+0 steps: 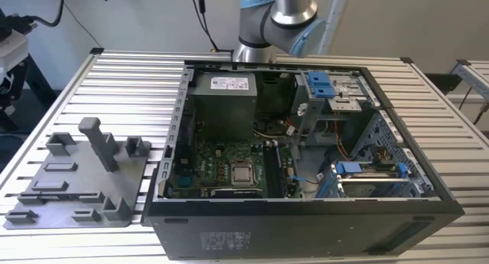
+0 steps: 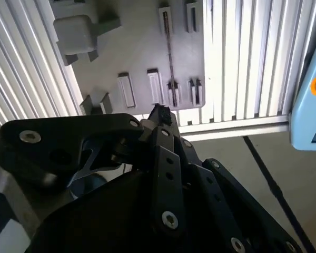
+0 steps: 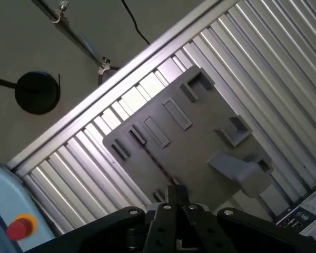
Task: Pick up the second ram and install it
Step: 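Pick up the second ram and move it above second insertion slot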
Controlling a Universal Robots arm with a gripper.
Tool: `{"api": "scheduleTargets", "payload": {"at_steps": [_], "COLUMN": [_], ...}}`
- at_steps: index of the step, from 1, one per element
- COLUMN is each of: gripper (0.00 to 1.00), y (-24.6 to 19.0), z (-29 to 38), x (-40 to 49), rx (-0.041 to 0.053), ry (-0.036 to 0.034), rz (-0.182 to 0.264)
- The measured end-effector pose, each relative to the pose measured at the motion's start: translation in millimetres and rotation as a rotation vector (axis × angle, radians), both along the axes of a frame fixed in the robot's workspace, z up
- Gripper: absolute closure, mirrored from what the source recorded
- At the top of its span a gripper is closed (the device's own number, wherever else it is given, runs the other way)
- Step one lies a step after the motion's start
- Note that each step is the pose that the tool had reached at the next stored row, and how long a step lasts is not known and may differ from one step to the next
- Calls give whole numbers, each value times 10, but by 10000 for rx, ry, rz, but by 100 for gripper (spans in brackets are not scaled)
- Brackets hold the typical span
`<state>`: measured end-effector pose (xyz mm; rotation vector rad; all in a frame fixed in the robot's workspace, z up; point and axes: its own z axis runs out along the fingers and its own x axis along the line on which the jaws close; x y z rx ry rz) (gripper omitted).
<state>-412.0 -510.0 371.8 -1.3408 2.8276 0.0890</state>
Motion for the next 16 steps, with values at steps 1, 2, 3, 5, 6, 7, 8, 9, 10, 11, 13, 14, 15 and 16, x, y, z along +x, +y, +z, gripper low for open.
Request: {"api": "scheduleTargets", "payload": {"at_steps": [1, 2, 3, 5, 6, 7, 8, 9, 10, 11, 13, 14, 15, 16], "gripper": [89, 89, 89, 89, 89, 89, 89, 89, 89, 89, 89, 89, 89, 89], "y": [0, 0, 0, 0, 1, 1, 1, 1, 2, 2, 2, 3, 2, 2], "z": [-2, -4, -6, -10, -13, -17, -22, -25, -30, -36, -46, -51, -56, -61], "x": [0, 0, -2, -5, -6, -7, -8, -8, -8, -8, -8, -8, -8, -8], "rx": [0, -2, -15, -55, -78, -93, -100, -104, -110, -118, -126, -127, -127, -128], "ry": [11, 22, 33, 49, 55, 58, 61, 64, 63, 62, 63, 61, 59, 58], "rz": [151, 282, 383, 603, 716, 844, 986, 1126, 1258, 1384, 1694, 1862, 2042, 2238]}}
